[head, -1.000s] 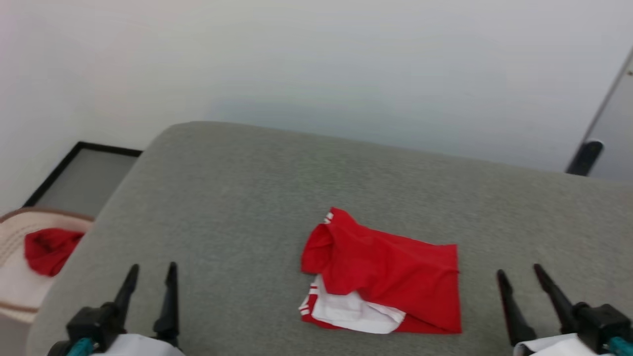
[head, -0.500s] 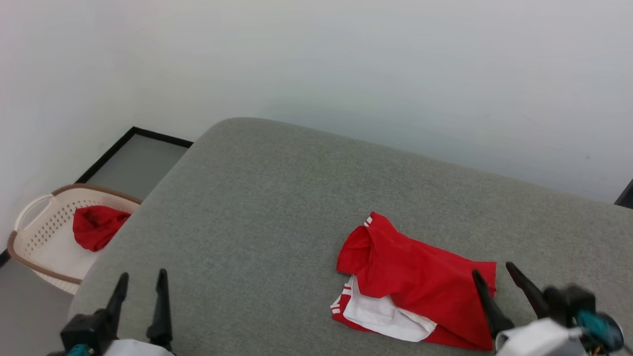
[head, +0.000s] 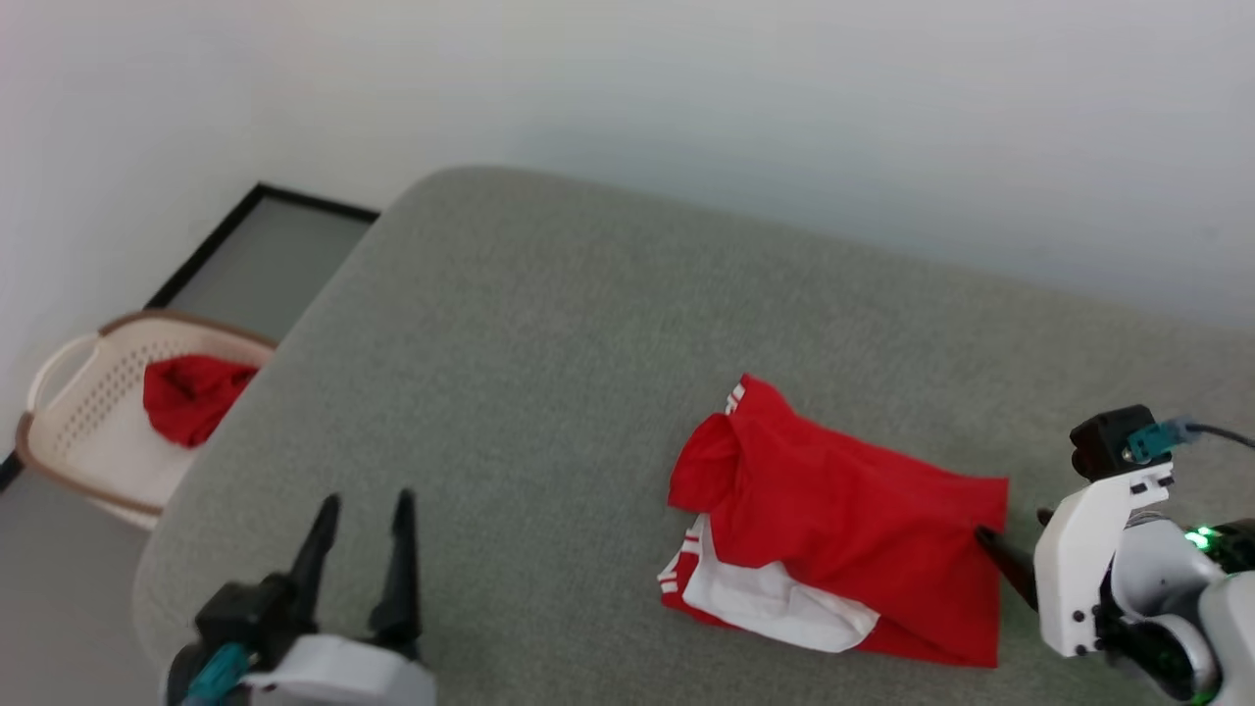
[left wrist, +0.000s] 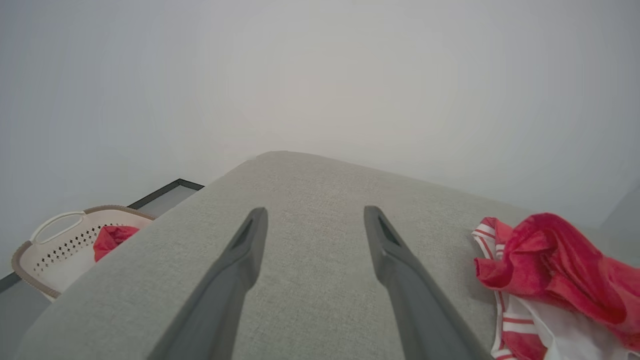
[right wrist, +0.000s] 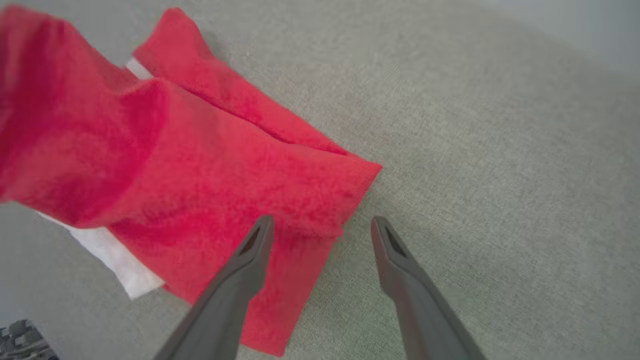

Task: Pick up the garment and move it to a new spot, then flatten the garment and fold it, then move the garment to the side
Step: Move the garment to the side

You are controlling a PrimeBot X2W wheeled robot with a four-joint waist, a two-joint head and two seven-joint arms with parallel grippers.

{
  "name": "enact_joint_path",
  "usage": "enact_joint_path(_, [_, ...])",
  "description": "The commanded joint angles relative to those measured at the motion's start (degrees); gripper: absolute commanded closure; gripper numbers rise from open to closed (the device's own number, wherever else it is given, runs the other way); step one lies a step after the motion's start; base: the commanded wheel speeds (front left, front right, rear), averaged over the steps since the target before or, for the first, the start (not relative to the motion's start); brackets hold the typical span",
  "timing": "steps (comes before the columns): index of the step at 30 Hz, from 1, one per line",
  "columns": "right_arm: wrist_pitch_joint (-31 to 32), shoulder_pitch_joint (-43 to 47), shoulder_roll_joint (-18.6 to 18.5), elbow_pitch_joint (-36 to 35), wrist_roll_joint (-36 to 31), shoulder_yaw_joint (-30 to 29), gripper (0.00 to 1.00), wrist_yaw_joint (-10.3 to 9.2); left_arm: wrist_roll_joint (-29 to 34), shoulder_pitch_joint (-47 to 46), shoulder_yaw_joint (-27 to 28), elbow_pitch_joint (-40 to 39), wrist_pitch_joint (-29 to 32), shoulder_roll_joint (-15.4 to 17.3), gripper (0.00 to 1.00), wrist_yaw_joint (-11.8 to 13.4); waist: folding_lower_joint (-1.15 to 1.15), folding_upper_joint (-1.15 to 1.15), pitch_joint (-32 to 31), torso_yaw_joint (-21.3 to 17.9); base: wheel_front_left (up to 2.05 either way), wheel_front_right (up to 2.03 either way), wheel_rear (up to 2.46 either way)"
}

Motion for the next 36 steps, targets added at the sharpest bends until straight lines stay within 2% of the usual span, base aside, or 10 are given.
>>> enact_joint_path(1, [2.5, -0.5, -0.4, -0.8, -0.3, -0.6, 0.00, -0.07, -0.4, -1.2, -0.7, -0.1, 0.0, -0.4, 0.00, -0.1, 0.00, 0.00, 4.2, 1.9, 0.00, 0.00, 0.00])
enact_joint_path(3, [6.6, -0.5, -0.5, -1.7, -0.6, -1.3, 0.00, -0.07, -0.8, -2.4, -1.7, 0.3, 0.0, -0.9, 0.00, -0.1, 0.00, 0.00, 5.7, 2.8, 0.00, 0.00, 0.00])
enact_joint_path(7, [10.9, -0.2, 0.6, -3.2, -1.4, -2.4, 0.00, -0.07, -1.5, -4.2, -3.1, 0.9, 0.0, -1.6, 0.00, -0.1, 0.00, 0.00, 7.8, 4.1, 0.00, 0.00, 0.00])
enact_joint_path(16, [14.8, 0.1, 3.3, 0.0, -3.4, -2.8, 0.00, -0.07, -2.1, -5.7, -3.8, 2.0, 0.0, -2.1, 0.00, -0.2, 0.00, 0.00, 9.5, 5.2, 0.00, 0.00, 0.00])
enact_joint_path(17, [14.9, 0.0, 3.4, 0.6, -3.4, -2.8, 0.18, -0.07, -2.2, -5.8, -3.8, 2.1, 0.0, -2.1, 0.00, -0.1, 0.00, 0.00, 9.6, 5.2, 0.00, 0.00, 0.00])
enact_joint_path(18, [14.9, -0.1, 3.7, 1.3, -3.3, -3.0, 0.70, -0.07, -2.2, -5.9, -3.8, 2.2, 0.0, -2.1, 0.00, -0.1, 0.00, 0.00, 9.7, 5.2, 0.00, 0.00, 0.00])
enact_joint_path(19, [15.0, -0.2, 3.5, 1.9, -3.7, -2.8, 1.00, -0.08, -2.3, -6.0, -3.8, 2.2, 0.0, -2.2, 0.00, -0.2, 0.00, 0.00, 9.7, 5.2, 0.00, 0.00, 0.00])
enact_joint_path(28, [14.3, -3.0, 1.8, 3.8, -3.1, -4.5, 1.00, -0.28, -2.3, -6.2, -3.2, 2.3, 0.0, -2.1, 0.00, -0.1, 0.00, 0.00, 9.6, 4.0, 0.00, 0.00, 0.00])
enact_joint_path(36, [15.0, -7.3, -2.8, 1.5, -2.1, -5.4, 1.00, -0.13, -1.9, -6.5, -2.5, 0.8, 0.0, -1.4, 0.00, -0.2, 0.00, 0.00, 10.2, 0.2, 0.00, 0.00, 0.00])
